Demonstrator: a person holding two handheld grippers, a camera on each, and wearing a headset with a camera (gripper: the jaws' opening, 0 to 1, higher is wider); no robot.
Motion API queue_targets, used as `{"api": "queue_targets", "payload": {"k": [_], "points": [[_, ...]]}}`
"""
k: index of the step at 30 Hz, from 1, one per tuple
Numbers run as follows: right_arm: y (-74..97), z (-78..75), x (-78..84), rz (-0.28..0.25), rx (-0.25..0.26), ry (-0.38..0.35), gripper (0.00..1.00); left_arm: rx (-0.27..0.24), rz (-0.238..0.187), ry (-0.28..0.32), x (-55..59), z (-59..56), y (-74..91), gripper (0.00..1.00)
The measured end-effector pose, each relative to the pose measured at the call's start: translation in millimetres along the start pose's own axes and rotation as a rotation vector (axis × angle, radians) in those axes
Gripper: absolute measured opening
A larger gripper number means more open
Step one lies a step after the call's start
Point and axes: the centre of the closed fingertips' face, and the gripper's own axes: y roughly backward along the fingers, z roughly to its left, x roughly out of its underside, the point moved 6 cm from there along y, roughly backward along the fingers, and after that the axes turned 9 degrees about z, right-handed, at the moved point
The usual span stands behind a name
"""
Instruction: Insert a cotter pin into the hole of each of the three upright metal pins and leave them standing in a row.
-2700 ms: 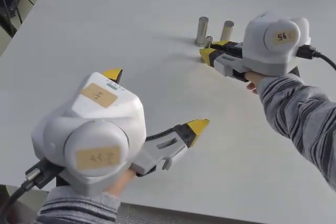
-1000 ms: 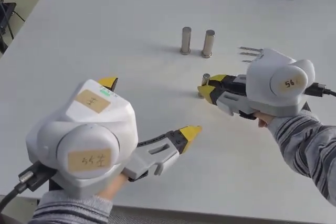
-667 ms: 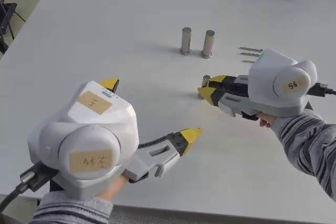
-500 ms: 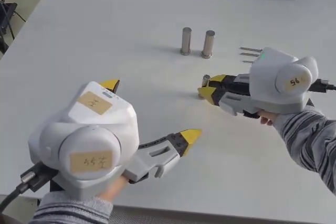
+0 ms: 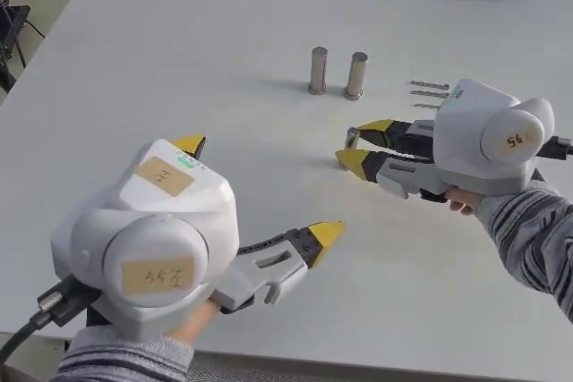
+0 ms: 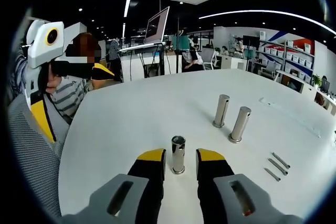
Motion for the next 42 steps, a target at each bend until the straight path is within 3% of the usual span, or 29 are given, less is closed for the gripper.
{"api": "queue_targets", "payload": {"k": [4, 7, 13, 21, 26, 35, 42], "points": [[8.1, -1.6, 0.6, 0.017, -0.009, -0.016, 0.28, 0.006, -0.004, 0.022, -0.3, 0.6, 0.1, 0.94], [14.3, -3.7, 0.7, 0.030, -0.008, -0.017, 0.31, 0.011, -0.033, 0.051, -2.9, 1.4, 1.1, 0.95], [29.6, -12.6, 5.4, 0.085, -0.003, -0.019, 0.34, 0.003, -0.024, 0.030, -2.7, 0.7, 1.0, 0.95], [46.1, -41.1, 18.3, 0.214, 0.050, -0.020, 0.31, -0.002, -0.021, 0.017, -2.1, -0.6, 1.0, 0.94], [49.6, -64.5, 20.6, 0.262, 0.068, -0.006, 0.27, -0.007, -0.015, 0.001, -1.2, -1.2, 0.7, 0.93], [49.1, -89.3, 17.4, 0.363, 0.065, 0.059, 0.25, -0.005, -0.014, 0.031, 0.7, 1.7, 0.3, 0.91], [40.9, -118.3, 15.4, 0.435, 0.070, 0.075, 0.20, -0.009, -0.006, 0.038, 3.7, 2.4, 0.1, 0.90]]}}
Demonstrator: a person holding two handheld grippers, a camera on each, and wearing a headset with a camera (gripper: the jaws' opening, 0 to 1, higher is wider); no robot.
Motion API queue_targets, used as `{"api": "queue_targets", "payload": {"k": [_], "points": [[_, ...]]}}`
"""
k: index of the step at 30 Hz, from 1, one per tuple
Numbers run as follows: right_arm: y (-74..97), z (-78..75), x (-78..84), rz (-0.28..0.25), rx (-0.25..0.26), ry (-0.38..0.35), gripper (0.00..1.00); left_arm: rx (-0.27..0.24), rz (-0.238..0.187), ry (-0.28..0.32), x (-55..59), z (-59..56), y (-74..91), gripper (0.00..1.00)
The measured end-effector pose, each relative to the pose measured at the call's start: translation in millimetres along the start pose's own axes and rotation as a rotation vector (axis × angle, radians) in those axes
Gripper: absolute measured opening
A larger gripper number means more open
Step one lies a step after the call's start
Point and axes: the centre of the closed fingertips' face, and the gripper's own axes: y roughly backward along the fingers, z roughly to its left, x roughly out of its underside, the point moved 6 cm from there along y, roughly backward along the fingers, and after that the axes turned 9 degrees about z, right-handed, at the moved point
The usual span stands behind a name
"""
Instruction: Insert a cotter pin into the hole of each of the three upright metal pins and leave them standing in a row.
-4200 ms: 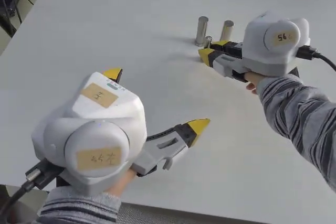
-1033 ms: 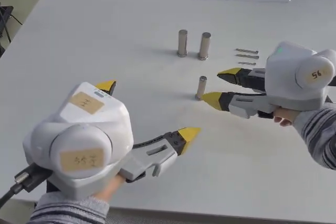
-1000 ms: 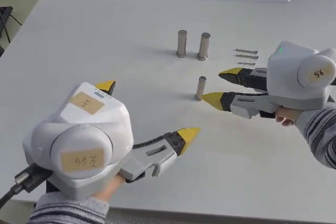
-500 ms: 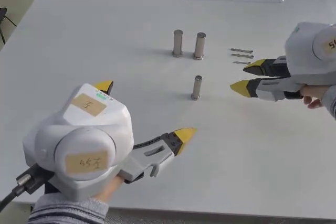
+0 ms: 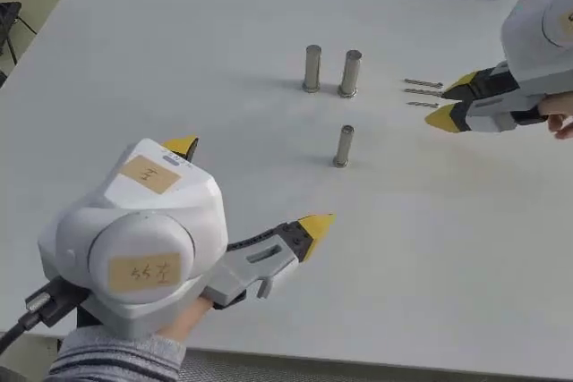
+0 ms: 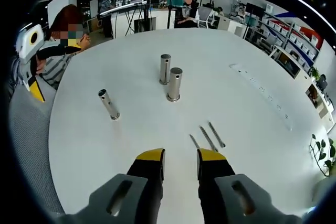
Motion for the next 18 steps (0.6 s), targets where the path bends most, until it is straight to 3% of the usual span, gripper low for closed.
{"api": "queue_targets", "payload": {"k": [10, 18], "points": [[-18.6, -19.1, 5.4, 0.052, -0.021, -0.034, 0.15, -0.001, 0.006, 0.018, 2.2, 1.7, -1.2, 0.87], [-26.2, -20.0, 8.1, 0.091, -0.025, -0.031, 0.10, 0.003, 0.017, 0.019, 4.1, 0.3, -2.9, 0.85]]}}
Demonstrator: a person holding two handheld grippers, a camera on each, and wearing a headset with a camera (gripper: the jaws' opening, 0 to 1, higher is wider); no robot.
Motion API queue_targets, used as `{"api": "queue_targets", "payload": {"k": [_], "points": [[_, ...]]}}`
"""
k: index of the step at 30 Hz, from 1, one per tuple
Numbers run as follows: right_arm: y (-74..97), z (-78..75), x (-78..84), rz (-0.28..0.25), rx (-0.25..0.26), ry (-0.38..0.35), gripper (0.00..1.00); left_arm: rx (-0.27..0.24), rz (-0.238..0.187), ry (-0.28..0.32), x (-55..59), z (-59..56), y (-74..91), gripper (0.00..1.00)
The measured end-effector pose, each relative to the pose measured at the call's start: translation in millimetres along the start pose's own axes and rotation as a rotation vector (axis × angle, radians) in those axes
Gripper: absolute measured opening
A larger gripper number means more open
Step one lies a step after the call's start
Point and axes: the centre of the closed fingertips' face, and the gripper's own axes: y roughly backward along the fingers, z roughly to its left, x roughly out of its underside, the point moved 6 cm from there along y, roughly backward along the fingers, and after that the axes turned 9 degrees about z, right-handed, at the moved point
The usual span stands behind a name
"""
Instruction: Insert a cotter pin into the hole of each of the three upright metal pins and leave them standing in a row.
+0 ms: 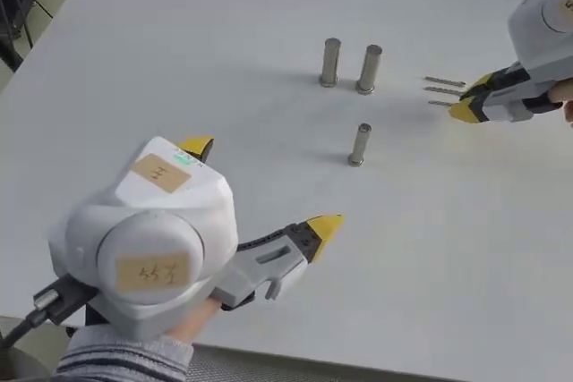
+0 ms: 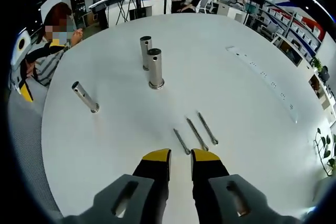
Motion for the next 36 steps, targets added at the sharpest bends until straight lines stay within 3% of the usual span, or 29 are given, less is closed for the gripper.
{"api": "queue_targets", "payload": {"k": [8, 14, 18, 23, 25, 26, 30, 33, 36], "points": [[-10.5, -11.1, -2.4, 0.012, -0.023, -0.027, 0.05, 0.000, 0.001, 0.013, -0.1, 0.6, 1.1, 0.83], [-5.1, -3.6, -1.4, 0.027, -0.034, -0.016, 0.02, -0.011, 0.006, 0.024, 0.6, 3.2, 2.2, 0.83], [-3.9, 0.3, -2.9, 0.070, -0.037, 0.125, 0.00, -0.010, 0.015, 0.013, 1.4, 3.3, 1.3, 0.81], [-4.2, 5.1, -7.5, 0.103, -0.017, 0.239, 0.00, -0.014, 0.012, 0.003, 0.1, 3.5, 1.3, 0.80], [-4.4, 10.4, -8.0, 0.084, -0.036, 0.245, 0.00, -0.016, 0.012, -0.001, -0.5, 3.8, 1.2, 0.80], [-5.5, 13.2, -9.7, 0.060, -0.051, 0.215, 0.00, -0.014, 0.012, -0.001, -0.7, 3.9, 1.2, 0.79], [-5.3, 14.2, -10.1, 0.045, -0.019, 0.232, 0.00, 0.001, 0.015, 0.017, -3.2, 5.1, 1.9, 0.75], [-0.3, 18.8, -15.4, -0.017, -0.003, 0.210, 0.00, 0.011, 0.006, 0.018, -6.3, 5.5, 3.7, 0.75], [9.4, 29.4, -20.6, -0.059, 0.013, 0.261, 0.00, 0.015, 0.002, 0.001, -8.5, 6.2, 4.8, 0.74]]}}
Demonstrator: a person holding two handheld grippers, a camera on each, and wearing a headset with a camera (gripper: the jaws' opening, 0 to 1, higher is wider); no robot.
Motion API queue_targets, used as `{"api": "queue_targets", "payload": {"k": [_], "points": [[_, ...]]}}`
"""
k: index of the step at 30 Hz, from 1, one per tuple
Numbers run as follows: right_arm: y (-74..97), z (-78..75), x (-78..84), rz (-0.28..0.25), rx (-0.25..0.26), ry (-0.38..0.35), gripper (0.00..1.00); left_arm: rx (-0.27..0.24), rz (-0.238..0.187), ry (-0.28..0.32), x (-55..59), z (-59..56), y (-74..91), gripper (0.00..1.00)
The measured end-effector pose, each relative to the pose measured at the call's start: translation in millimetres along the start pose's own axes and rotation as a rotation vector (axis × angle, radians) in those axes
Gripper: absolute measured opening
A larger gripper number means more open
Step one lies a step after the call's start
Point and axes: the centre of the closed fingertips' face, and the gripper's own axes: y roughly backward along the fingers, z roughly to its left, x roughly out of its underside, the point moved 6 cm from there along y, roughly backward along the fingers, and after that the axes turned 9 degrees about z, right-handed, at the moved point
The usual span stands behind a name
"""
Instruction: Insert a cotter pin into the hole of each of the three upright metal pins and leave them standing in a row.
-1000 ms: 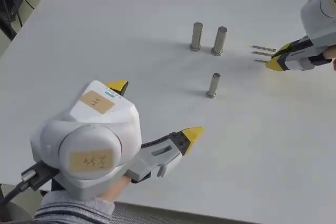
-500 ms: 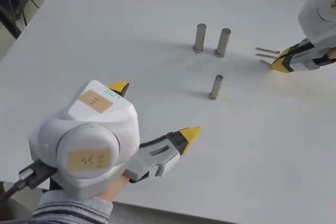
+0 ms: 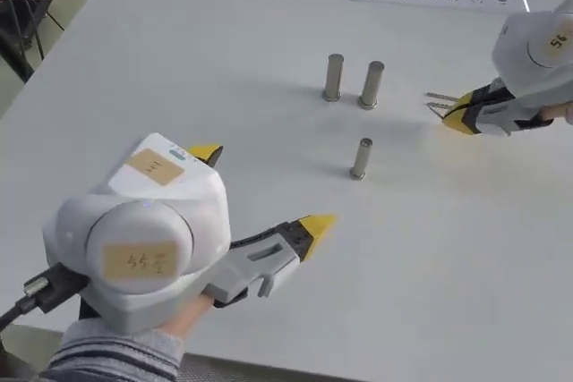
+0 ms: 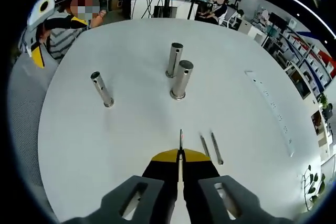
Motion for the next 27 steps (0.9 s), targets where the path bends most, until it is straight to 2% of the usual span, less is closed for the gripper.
{"api": "queue_targets", "payload": {"k": [3, 6, 10, 12, 15, 18, 20, 24, 27], "points": [[4.9, 5.5, -6.2, -0.038, 0.000, 0.021, 0.00, 0.018, 0.003, -0.005, -0.9, -0.5, 0.0, 0.71], [19.5, 21.5, -17.5, -0.085, 0.006, 0.085, 0.00, 0.053, -0.002, -0.001, -3.9, -4.3, -0.1, 0.64], [32.3, 39.0, -24.7, -0.111, 0.009, 0.136, 0.00, 0.094, -0.008, -0.014, -9.9, -11.1, -1.2, 0.56], [38.6, 48.3, -29.2, -0.129, 0.013, 0.174, 0.00, 0.101, 0.014, -0.053, -11.2, -14.1, -2.8, 0.51], [48.5, 63.9, -35.6, -0.151, 0.011, 0.216, 0.00, 0.116, 0.031, -0.057, -13.0, -17.2, -5.0, 0.44], [56.3, 76.8, -42.2, -0.178, 0.006, 0.254, 0.00, 0.130, 0.028, -0.057, -16.5, -20.4, -6.4, 0.42], [59.7, 84.3, -45.5, -0.192, 0.004, 0.289, 0.00, 0.148, 0.024, -0.046, -19.9, -23.0, -6.4, 0.41], [64.6, 97.7, -50.1, -0.214, -0.001, 0.338, 0.00, 0.206, 0.006, 0.021, -25.9, -28.5, -5.7, 0.37], [65.8, 102.5, -51.0, -0.226, -0.003, 0.367, 0.00, 0.242, 0.030, 0.038, -26.2, -32.7, -5.9, 0.30]]}}
